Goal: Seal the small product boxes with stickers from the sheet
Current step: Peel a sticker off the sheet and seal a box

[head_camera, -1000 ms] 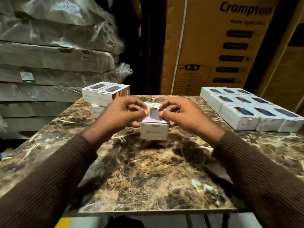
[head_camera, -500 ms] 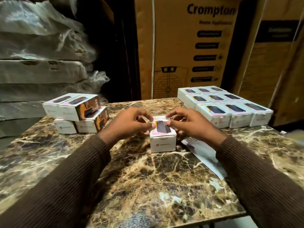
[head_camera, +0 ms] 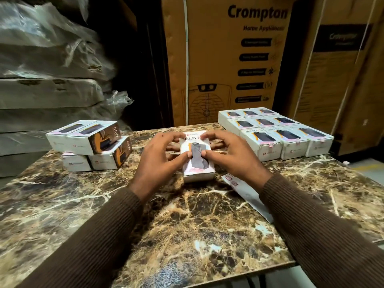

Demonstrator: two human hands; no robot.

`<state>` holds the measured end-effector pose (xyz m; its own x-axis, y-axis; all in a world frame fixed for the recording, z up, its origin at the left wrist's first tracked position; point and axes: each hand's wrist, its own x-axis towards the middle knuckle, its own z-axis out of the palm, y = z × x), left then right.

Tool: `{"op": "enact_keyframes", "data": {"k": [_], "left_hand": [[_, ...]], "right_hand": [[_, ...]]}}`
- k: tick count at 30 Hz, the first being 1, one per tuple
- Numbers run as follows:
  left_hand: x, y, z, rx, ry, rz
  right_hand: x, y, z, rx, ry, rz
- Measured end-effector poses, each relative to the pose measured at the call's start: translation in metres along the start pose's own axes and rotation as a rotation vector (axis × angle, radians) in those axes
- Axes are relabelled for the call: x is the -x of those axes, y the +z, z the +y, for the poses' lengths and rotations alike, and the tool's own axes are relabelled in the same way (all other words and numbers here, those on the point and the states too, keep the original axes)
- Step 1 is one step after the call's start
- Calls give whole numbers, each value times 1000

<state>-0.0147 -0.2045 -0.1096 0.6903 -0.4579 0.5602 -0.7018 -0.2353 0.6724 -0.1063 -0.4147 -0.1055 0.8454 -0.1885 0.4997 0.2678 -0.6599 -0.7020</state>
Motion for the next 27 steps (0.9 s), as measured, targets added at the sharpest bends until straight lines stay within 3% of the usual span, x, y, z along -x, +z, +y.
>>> {"op": "enact_keyframes", "data": {"k": [8,16,21,27], "left_hand": [[2,-2,2,-155,165,62],[3,-4,3,-162,186,28],[3,-4,3,-227,237,99],[6,-3,10,-374,305,210]], "right_hand": [[2,3,-9,65,-181,81],[1,4,-8,135,-237,55],[-2,-2,-11,17,-238,167],[-11,8,3,-231,-89,36]]}}
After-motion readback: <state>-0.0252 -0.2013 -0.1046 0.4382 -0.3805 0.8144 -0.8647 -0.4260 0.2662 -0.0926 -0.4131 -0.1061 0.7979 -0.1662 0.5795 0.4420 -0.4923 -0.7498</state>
